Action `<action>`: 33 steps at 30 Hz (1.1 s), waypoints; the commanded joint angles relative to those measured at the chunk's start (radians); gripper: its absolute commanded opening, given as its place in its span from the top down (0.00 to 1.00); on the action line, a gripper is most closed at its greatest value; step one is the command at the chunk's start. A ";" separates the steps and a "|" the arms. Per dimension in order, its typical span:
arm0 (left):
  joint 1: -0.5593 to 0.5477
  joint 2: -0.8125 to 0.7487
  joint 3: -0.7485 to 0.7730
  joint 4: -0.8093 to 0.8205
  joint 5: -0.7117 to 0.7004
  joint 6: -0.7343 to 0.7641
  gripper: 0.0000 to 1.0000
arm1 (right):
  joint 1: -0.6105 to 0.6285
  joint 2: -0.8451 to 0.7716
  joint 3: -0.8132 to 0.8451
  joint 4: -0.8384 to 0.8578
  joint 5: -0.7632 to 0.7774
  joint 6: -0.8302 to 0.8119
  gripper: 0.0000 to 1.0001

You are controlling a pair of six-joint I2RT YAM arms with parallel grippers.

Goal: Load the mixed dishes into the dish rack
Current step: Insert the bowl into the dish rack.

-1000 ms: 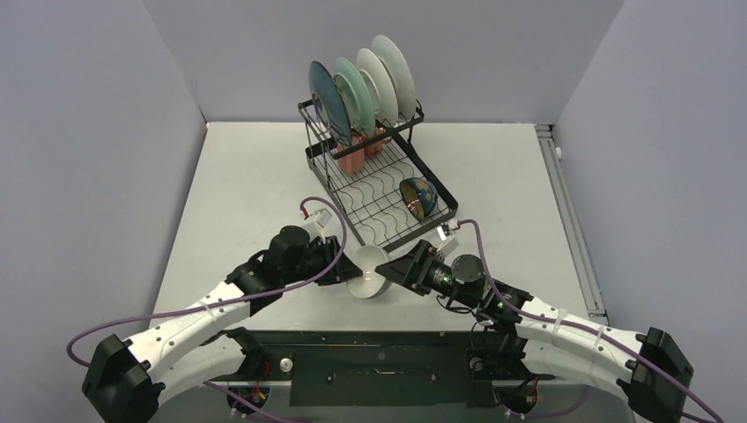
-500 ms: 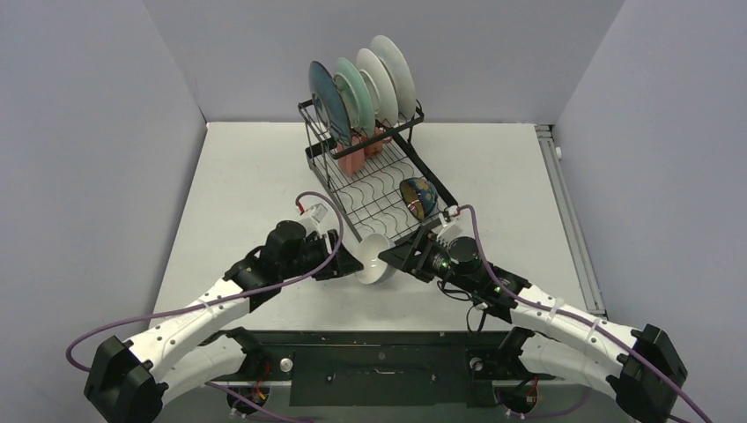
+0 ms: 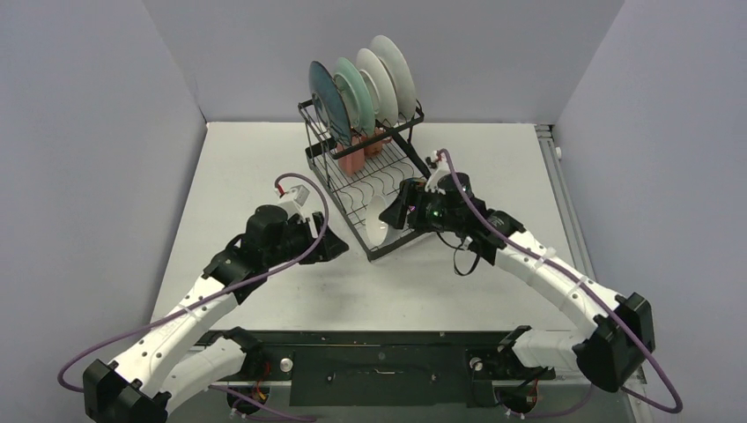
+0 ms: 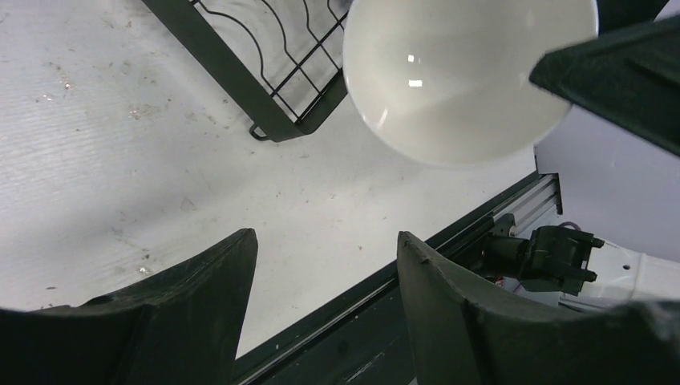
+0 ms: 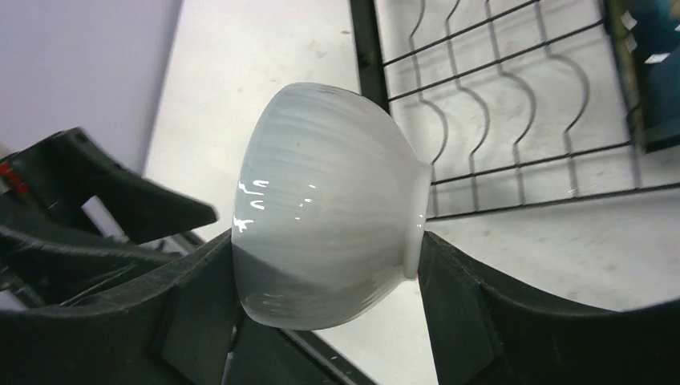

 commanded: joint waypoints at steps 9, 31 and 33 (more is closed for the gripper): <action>0.026 -0.064 0.047 -0.160 0.008 0.173 0.39 | -0.038 0.356 0.385 -0.259 0.116 -0.531 1.00; 0.034 -0.094 0.012 -0.184 0.030 0.238 0.39 | -0.001 0.590 0.495 -0.208 0.167 -0.737 1.00; 0.034 -0.097 0.011 -0.184 0.030 0.238 0.39 | 0.003 0.602 0.502 -0.210 0.164 -0.733 1.00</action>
